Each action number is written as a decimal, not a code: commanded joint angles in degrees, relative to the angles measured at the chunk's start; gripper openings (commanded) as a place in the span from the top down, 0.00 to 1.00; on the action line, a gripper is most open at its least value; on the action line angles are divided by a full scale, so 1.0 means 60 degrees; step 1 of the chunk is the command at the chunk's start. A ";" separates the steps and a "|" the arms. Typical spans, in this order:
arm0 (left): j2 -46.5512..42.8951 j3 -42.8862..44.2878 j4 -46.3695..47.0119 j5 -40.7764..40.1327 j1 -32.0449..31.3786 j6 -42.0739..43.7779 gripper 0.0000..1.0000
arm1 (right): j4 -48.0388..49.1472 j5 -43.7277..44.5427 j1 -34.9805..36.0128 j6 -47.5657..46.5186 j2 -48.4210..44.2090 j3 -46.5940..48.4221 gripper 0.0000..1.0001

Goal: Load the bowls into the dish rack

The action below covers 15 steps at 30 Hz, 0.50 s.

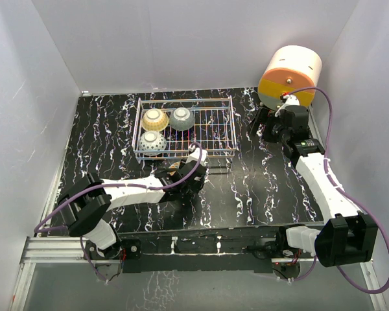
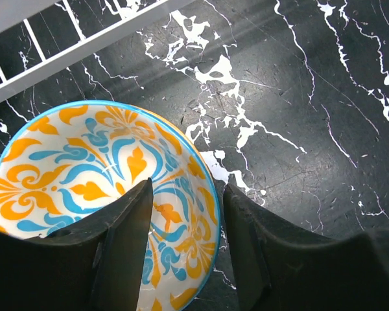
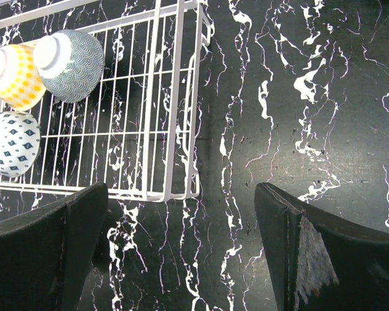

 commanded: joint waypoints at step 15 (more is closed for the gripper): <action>0.0045 -0.0089 0.0054 0.0133 0.0163 -0.0118 1.00 | 0.0596 -0.0042 -0.0129 0.0103 -0.0421 -0.0188 0.00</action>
